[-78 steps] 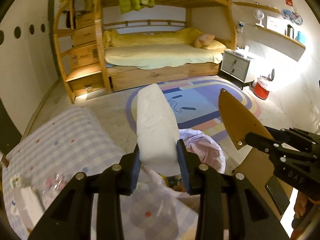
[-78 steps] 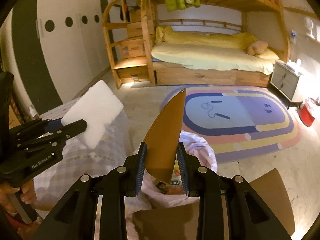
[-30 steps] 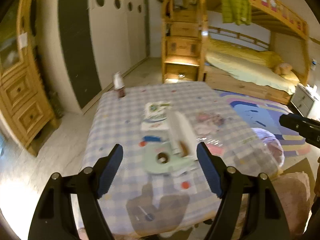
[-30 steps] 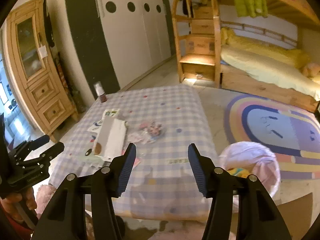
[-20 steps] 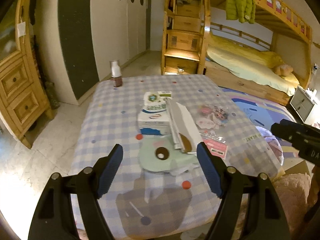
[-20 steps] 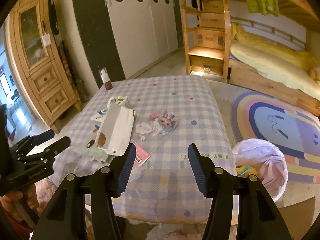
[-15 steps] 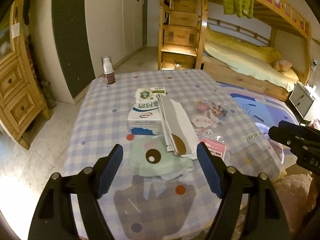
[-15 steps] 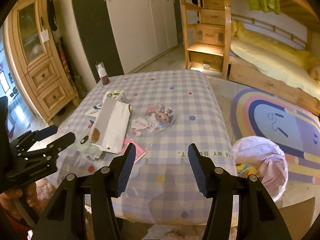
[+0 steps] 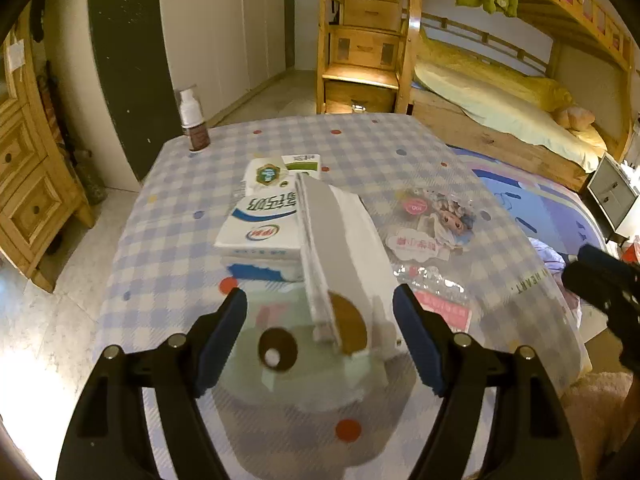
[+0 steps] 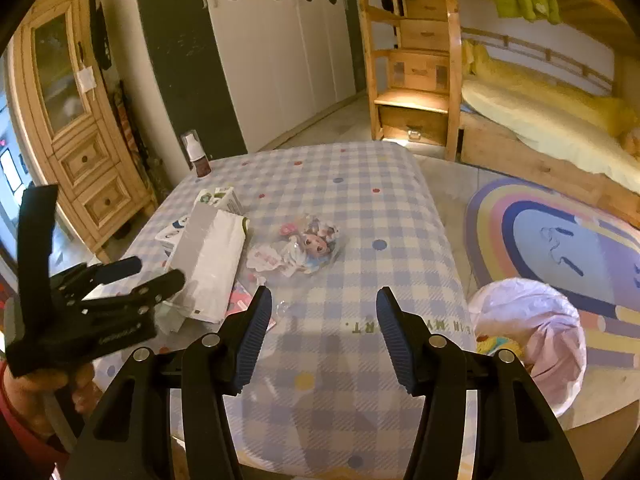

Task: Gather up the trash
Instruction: 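Move the left tool back to the table and grasp the white paper strip, then grasp the clear doll-sticker plastic bag with the right tool while the left tool holds the paper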

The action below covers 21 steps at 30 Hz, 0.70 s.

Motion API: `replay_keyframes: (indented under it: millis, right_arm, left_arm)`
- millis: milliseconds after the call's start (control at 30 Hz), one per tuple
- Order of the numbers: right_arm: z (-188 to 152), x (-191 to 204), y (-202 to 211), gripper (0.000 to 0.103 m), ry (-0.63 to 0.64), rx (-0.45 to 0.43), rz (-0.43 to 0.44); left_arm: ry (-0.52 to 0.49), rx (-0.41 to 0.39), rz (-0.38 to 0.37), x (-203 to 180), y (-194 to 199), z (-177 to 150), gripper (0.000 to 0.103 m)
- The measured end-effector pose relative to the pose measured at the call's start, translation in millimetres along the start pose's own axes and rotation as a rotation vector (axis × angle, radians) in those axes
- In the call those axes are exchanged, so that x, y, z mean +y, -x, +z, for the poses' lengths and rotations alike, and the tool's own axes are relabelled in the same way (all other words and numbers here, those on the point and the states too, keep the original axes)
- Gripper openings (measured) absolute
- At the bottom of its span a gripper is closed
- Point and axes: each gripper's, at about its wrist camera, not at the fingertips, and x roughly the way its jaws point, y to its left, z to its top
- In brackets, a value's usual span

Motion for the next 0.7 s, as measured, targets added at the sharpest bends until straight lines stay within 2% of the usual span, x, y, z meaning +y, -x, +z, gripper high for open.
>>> replay_keyframes:
  millis: [100,133,200,300,367,433,633,667,700]
  right_arm:
    - [-1,-4,-2,0.055,-0.009,0.008,-0.001]
    - [-2,-6,-3,0.055,-0.014,0.01,-0.001]
    - [-2,-8,-4,0.055,-0.024,0.014,0.003]
    - [-2,-12,-5,0.055,-0.034,0.018,0.011]
    - [-2,-12,-5,0.055,-0.035,0.02,0.011]
    - [-2,-11,-5,0.055,-0.032,0.018,0.011]
    - [1,-6,-4,0.056,-0.022,0.017,0.017]
    - [2,-4,-6,0.057,-0.021,0.02,0.021]
    - [4,-2,-8,0.062,-0.018,0.023,0.023]
  left_arm:
    - [0.007,0.04,-0.017,1,-15,5,0.062]
    - [0.009,0.053,-0.021,0,-19,6,0.056]
    - [0.009,0.065,-0.029,0,-23,6,0.053]
    - [0.009,0.068,-0.047,-3,-26,6,0.04]
    - [-0.001,0.065,-0.059,-7,-25,6,0.018]
    - [-0.012,0.052,-0.078,-11,-20,7,0.005]
    - [-0.015,-0.083,-0.115,-8,28,17,0.001]
    - [-0.014,-0.098,-0.114,-5,34,18,0.001]
    - [-0.015,-0.12,-0.111,-1,43,19,0.001]
